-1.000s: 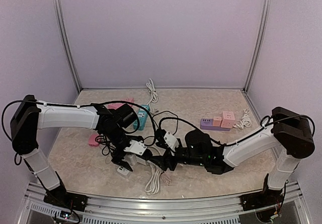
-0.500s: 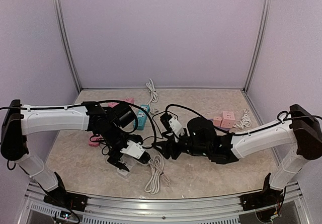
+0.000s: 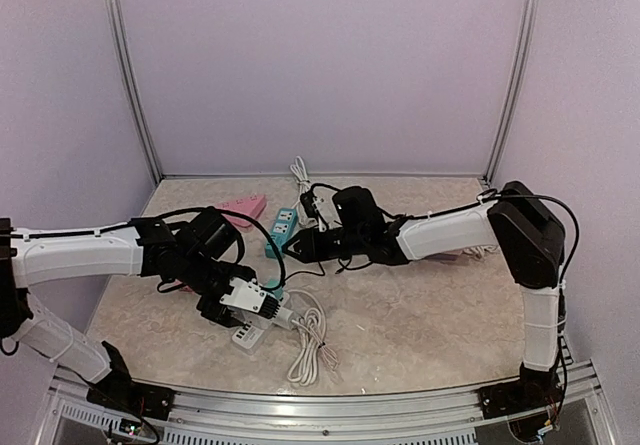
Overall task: Insert the plug
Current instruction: Insert the plug into the socket, then move the socket to the center of the board.
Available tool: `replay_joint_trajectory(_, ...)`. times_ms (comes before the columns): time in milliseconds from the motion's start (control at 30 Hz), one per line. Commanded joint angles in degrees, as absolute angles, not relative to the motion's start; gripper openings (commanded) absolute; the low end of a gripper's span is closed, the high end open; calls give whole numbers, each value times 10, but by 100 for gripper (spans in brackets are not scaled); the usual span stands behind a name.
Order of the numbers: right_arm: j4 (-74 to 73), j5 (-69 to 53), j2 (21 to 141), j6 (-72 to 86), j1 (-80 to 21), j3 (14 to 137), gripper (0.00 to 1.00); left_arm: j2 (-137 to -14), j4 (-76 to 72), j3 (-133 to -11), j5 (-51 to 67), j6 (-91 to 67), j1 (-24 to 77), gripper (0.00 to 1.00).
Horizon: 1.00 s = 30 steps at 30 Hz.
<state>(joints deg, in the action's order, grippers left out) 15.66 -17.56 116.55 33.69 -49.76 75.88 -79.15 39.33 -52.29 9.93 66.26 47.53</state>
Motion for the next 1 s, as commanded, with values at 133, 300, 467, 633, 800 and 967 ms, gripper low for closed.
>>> replay_joint_trajectory(133, 161, -272, 1222, 391, -532, 792, 33, -768, 272, -460, 82, 624, 472, 67)
replay_joint_trajectory(300, 187, -269, 1250, 427, -537, 784, 30, -767, 255, -447, 79, 627, 474, 65)
replay_joint_trajectory(467, 173, -262, 1255, 419, -547, 792, 25, -769, 248, -443, 76, 629, 479, 61)
replay_joint_trajectory(633, 165, -256, 1248, 416, -560, 784, 16, -772, 241, -436, 74, 631, 480, 56)
replay_joint_trajectory(800, 160, -257, 1235, 418, -585, 770, 7, -777, 206, -421, 60, 630, 480, 51)
replay_joint_trajectory(967, 185, -255, 1225, 447, -600, 732, 4, -779, 184, -410, 52, 634, 479, 51)
